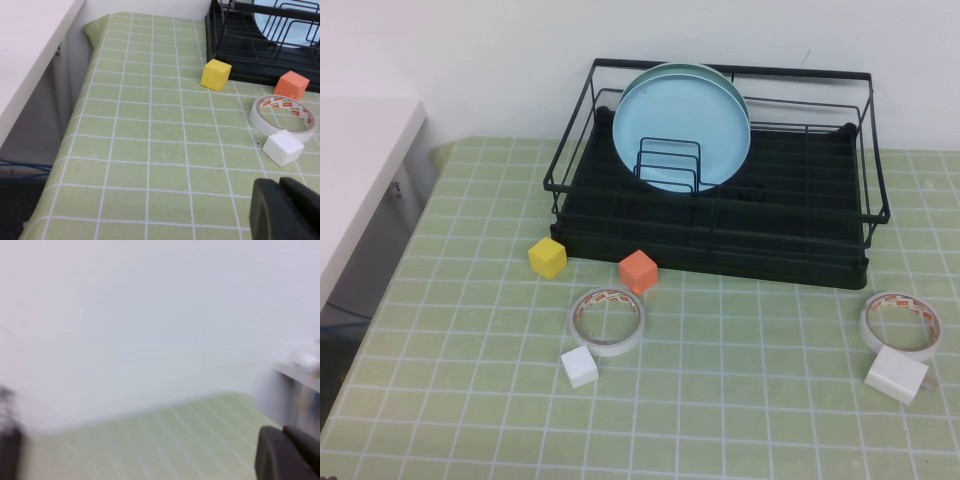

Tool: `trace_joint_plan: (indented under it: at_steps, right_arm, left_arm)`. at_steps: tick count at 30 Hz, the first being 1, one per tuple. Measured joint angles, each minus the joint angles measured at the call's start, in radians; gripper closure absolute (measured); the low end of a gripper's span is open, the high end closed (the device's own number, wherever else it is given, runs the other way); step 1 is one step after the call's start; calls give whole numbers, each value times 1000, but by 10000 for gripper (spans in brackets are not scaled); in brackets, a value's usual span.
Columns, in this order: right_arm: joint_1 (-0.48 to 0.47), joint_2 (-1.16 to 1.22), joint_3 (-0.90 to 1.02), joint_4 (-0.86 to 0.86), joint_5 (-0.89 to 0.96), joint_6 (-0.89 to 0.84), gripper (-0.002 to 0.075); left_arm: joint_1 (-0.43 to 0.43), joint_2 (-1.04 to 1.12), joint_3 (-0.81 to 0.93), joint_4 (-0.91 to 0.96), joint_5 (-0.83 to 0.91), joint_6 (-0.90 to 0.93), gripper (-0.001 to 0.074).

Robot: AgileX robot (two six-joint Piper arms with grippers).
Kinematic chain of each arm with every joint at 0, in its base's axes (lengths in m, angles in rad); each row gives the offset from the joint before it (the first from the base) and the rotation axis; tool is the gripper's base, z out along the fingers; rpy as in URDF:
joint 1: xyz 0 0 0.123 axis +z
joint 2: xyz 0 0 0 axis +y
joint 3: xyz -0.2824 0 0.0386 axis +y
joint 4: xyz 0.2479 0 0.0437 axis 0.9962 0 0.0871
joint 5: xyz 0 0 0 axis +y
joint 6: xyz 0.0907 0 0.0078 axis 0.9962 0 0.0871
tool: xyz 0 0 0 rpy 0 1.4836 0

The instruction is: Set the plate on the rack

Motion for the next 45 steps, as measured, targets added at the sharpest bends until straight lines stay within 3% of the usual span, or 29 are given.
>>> trace_joint_plan:
  at_steps: [5, 12, 18, 27, 45]
  right_arm:
    - [0, 0, 37, 232, -235, -39, 728]
    - [0, -101, 211, 556, -337, -388, 728]
    - [0, -121, 409, 602, -289, -475, 728]
    - [17, -121, 419, 777, -119, -749, 728]
    - [17, -121, 413, 805, -76, -772, 728]
  left_arm:
    - [0, 0, 0, 0, 0, 0, 737]
    - [0, 0, 0, 0, 0, -6, 737]
    - [0, 0, 0, 0, 0, -6, 737]
    - [0, 0, 0, 0, 0, -8, 737]
    - [0, 0, 0, 0, 0, -8, 737]
